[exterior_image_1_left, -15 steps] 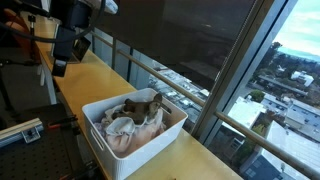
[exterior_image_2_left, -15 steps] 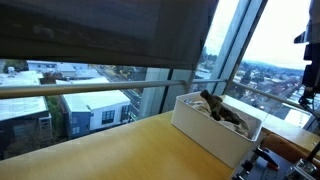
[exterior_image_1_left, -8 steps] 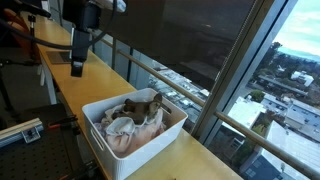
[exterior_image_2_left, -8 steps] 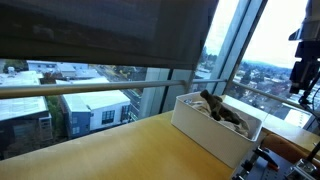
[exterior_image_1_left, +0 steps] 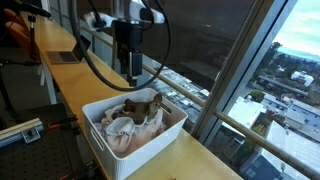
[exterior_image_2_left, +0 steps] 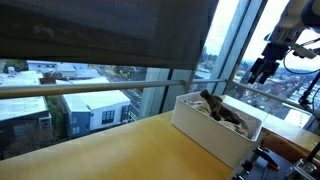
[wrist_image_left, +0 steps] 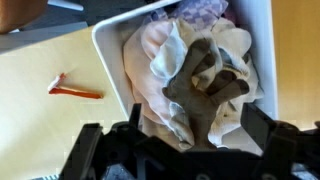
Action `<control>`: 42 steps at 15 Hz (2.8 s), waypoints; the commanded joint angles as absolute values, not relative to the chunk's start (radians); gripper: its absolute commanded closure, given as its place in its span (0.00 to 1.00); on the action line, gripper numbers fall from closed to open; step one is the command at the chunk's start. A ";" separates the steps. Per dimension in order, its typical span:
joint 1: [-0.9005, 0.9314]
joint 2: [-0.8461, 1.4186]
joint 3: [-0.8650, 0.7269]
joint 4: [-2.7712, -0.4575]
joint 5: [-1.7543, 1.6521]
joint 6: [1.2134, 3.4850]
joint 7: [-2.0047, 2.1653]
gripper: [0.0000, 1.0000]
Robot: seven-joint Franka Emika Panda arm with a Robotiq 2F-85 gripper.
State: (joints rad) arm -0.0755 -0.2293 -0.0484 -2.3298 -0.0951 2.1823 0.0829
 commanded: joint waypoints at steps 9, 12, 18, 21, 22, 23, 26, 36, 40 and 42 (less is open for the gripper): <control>-0.074 0.220 -0.047 -2.131 0.090 2.508 -0.029 0.00; -0.081 0.309 -0.034 -2.102 0.124 2.553 -0.040 0.00; -0.068 0.504 -0.015 -2.075 0.108 2.644 -0.006 0.00; -0.068 0.607 -0.022 -2.036 0.096 2.662 0.007 0.00; -0.068 0.627 -0.025 -2.026 0.093 2.661 0.009 0.00; -0.071 0.637 -0.025 -2.019 0.096 2.656 0.009 0.25; -0.071 0.589 -0.035 -2.041 0.093 2.632 0.021 0.40; -0.097 0.164 -0.030 -2.200 0.149 2.335 0.011 0.94; -0.064 -0.024 -0.023 -2.211 0.152 2.190 0.047 0.95; -0.029 -0.084 0.001 -2.188 0.145 2.144 0.084 0.95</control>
